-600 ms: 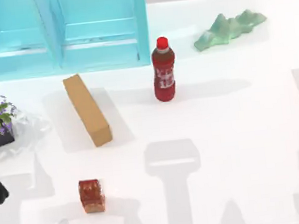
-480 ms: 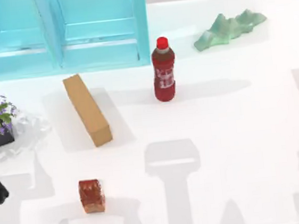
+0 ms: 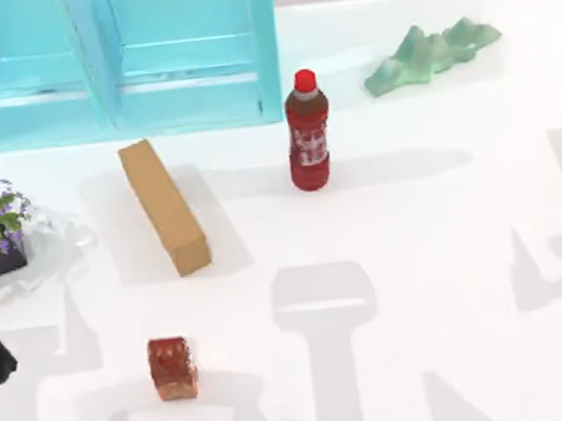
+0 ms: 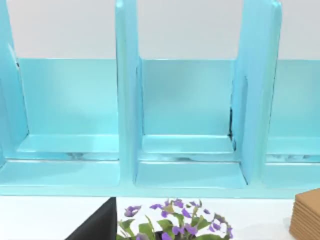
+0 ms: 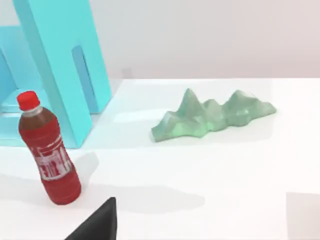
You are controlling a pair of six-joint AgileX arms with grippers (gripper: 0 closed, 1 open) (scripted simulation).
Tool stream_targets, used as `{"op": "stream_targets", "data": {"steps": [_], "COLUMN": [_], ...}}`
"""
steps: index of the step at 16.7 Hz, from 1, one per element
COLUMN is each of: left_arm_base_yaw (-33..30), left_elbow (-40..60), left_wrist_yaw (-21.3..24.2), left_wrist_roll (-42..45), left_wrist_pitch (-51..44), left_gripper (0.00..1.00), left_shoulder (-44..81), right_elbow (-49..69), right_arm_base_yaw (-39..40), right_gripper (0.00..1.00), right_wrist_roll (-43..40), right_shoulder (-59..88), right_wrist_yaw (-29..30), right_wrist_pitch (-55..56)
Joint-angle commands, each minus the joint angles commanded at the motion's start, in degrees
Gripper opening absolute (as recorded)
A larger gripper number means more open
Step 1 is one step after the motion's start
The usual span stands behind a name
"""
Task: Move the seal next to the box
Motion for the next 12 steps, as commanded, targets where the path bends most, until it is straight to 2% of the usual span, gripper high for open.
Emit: {"op": "stream_targets", "data": {"steps": [4,12], "left_arm_base_yaw": [0.0,0.0], "left_elbow": [0.0,0.0], "left_wrist_yaw": [0.0,0.0], "left_wrist_roll": [0.0,0.0], "left_wrist_pitch": [0.0,0.0], "left_gripper": [1.0,1.0], "left_shoulder": [0.0,0.0], "right_elbow": [24.1,82.0], "right_arm_base_yaw": [10.9,32.9], "right_gripper": [1.0,1.0], "right_wrist_roll": [7.8,26.7], "right_shoulder": [20.4,72.1], "right_wrist_yaw": [-2.0,-3.8], "right_wrist_pitch": [-14.2,-49.0]}}
